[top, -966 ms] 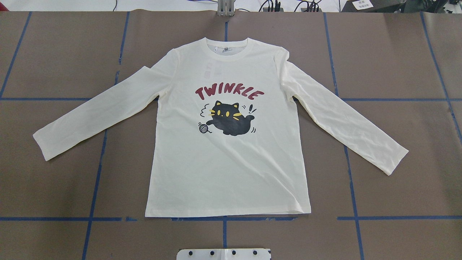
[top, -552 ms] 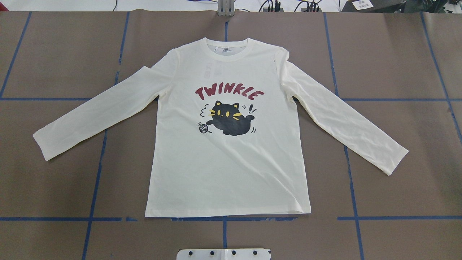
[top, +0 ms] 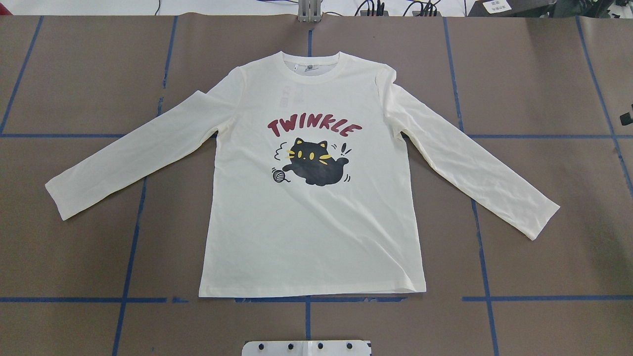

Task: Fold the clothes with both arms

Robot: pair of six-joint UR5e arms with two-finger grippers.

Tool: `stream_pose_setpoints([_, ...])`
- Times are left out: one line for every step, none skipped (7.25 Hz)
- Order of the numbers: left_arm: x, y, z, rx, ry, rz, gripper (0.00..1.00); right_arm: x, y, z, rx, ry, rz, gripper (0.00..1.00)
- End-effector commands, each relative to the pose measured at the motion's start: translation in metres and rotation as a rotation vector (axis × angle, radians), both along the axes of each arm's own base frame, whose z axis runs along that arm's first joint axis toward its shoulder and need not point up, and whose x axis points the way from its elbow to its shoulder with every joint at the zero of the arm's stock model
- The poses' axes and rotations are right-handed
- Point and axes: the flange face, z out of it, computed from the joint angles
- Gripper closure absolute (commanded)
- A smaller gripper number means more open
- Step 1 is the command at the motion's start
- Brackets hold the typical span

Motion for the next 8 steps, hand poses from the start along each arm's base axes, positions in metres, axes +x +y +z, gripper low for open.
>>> stream_pose_setpoints([0.005, -0.005, -0.005, 0.080, 0.003, 0.004, 0.00, -0.075, 0.049, 0.009, -0.002, -0.072, 0.034, 0.00])
stream_pose_setpoints([0.004, -0.001, 0.003, 0.068, 0.003, 0.005, 0.00, -0.091, 0.060, 0.014, -0.024, -0.071, 0.023, 0.00])
stream_pose_setpoints([0.004, 0.000, 0.008, 0.062, 0.004, 0.005, 0.00, -0.108, 0.070, 0.024, -0.058, -0.032, 0.041, 0.00])
stream_pose_setpoints([0.005, 0.000, 0.013, 0.054, 0.007, 0.005, 0.00, -0.136, 0.080, 0.014, -0.073, -0.022, 0.042, 0.00])
stream_pose_setpoints([0.005, 0.000, 0.014, 0.051, 0.008, 0.006, 0.00, -0.151, 0.099, 0.009, -0.087, -0.020, 0.015, 0.00])
stream_pose_setpoints([0.005, 0.000, 0.013, 0.055, 0.008, 0.007, 0.00, -0.156, 0.118, 0.018, -0.084, 0.016, 0.000, 0.00])
stream_pose_setpoints([0.005, 0.000, 0.012, 0.056, 0.008, 0.007, 0.00, -0.168, 0.125, 0.023, -0.080, 0.041, -0.018, 0.00])
stream_pose_setpoints([0.005, 0.000, 0.011, 0.058, 0.008, 0.007, 0.00, -0.178, 0.128, 0.025, -0.076, 0.054, -0.031, 0.00])
